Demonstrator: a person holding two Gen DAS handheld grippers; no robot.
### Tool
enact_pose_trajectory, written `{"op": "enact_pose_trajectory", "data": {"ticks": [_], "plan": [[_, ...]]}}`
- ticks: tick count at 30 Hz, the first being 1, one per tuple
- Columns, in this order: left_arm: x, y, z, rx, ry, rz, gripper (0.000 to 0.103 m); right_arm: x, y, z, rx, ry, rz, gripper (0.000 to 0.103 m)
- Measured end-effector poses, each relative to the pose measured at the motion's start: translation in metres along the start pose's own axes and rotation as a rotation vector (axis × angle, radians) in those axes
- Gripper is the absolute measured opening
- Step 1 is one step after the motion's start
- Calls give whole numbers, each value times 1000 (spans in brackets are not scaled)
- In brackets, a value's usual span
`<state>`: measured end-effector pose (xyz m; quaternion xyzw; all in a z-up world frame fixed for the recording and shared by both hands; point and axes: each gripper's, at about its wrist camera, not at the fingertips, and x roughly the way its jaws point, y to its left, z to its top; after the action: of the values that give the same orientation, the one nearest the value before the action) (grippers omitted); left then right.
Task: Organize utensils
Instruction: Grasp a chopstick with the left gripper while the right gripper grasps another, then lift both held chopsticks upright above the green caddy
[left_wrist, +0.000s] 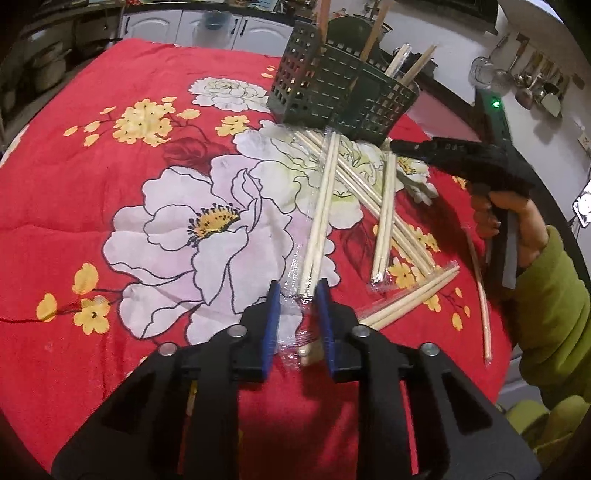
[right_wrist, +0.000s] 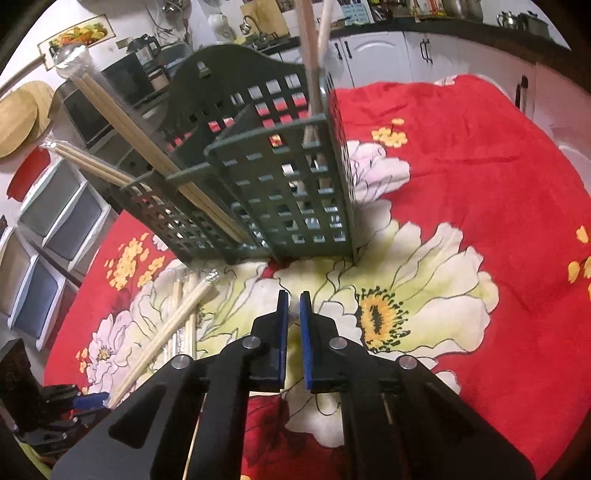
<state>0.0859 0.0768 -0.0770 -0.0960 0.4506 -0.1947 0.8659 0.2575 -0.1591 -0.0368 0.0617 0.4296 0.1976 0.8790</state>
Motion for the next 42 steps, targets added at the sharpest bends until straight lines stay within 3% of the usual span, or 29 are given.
{"op": "enact_pose_trajectory", "data": {"ticks": [4,8,24,42], "plan": [[-6,1,1,-8,-24,12,6,-11,8,2,-34,-33,6,6],[-25,-3,7,7,-95,15,3,-27,17,4,-56,-74,33,5],[-81,-48,69,129,-344,12,3,-107,50,24,-145,-316,93,4],[-117,-99,136,262,-485,-47,3,-171,59,54,-207,-528,47,4]]}}
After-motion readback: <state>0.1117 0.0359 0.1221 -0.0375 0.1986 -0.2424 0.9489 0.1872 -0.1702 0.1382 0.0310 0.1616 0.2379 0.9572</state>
